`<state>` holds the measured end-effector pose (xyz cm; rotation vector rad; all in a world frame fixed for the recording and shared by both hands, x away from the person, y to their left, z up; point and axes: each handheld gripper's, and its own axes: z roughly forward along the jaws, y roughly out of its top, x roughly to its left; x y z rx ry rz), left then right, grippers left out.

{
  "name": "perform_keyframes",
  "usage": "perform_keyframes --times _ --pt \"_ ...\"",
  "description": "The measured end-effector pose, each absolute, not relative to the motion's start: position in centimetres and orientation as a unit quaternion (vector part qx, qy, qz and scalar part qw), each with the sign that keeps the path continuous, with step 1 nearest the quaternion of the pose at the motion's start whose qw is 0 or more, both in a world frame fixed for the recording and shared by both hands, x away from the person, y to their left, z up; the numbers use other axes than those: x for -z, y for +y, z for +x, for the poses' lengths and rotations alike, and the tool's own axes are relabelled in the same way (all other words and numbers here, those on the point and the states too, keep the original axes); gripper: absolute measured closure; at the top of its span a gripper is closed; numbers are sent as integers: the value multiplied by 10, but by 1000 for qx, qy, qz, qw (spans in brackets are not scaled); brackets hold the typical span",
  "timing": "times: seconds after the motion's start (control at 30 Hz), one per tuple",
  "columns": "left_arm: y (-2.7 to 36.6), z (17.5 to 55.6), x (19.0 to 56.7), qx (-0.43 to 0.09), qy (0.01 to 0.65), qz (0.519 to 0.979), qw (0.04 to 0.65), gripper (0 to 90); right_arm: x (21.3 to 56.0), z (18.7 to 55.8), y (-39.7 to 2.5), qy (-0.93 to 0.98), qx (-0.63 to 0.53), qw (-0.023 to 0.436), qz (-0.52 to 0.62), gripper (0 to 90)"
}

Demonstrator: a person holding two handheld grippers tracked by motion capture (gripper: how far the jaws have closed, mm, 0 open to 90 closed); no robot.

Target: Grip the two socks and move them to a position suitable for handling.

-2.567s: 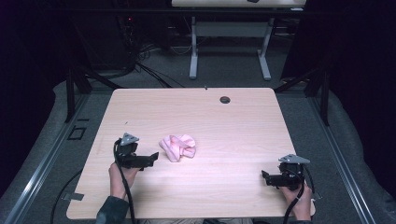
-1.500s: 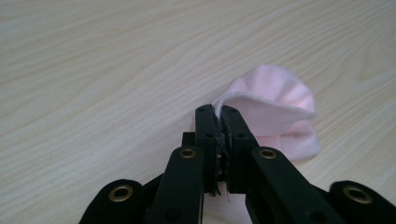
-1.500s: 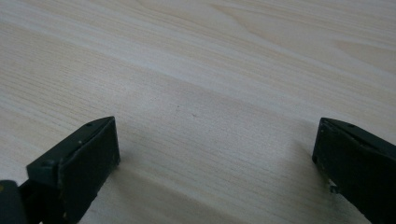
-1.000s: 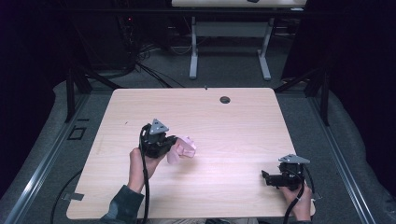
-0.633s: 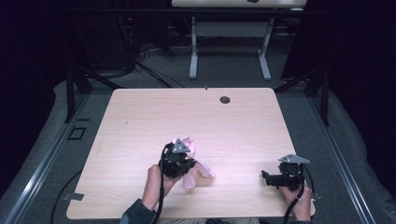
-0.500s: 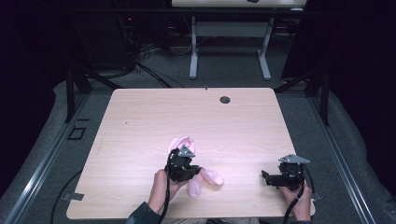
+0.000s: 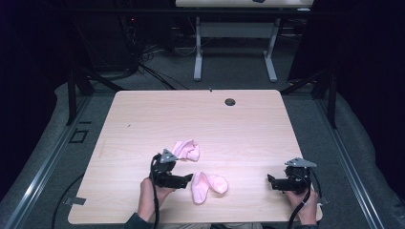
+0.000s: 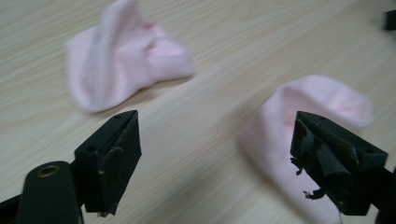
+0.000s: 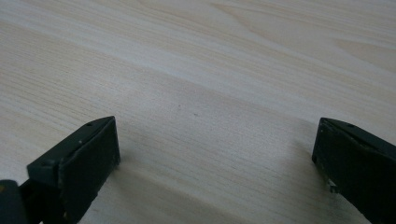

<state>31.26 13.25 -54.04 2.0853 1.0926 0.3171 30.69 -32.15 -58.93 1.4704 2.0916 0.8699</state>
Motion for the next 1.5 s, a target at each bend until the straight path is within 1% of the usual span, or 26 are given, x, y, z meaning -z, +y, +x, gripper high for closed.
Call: perform_keyframes --times 0.07,0.2,0.33,0.47,0.73,0.9,1.0,1.2,1.4,1.43,1.47,1.5 --pt "148 311 550 -139 447 807 361 133 589 307 -320 756 -314 218 532 0" --pt "171 305 567 -151 481 789 350 80 589 308 -320 755 -312 219 534 0" --pt "183 303 575 -155 497 776 355 73 588 309 -320 758 -312 215 532 3" --pt "183 305 576 -153 503 768 366 81 588 309 -320 756 -312 214 534 4" --pt "174 305 579 -154 497 774 361 82 588 309 -320 757 -313 216 532 13" --pt "172 307 580 -158 495 775 360 83 585 307 -317 753 -332 207 529 15" --pt "164 317 575 -161 481 783 359 87 584 305 -312 751 -348 200 524 16" --pt "138 352 558 -163 448 802 360 96 587 308 -306 760 -328 208 521 19" --pt "115 388 555 -144 445 812 348 122 588 308 -302 764 -315 217 519 21" --pt "112 393 555 -140 447 814 345 142 588 307 -303 766 -315 215 518 23" --pt "109 397 557 -151 447 814 338 152 588 308 -303 765 -315 216 519 23" --pt "107 402 559 -141 449 819 329 165 588 308 -303 762 -319 213 522 24"
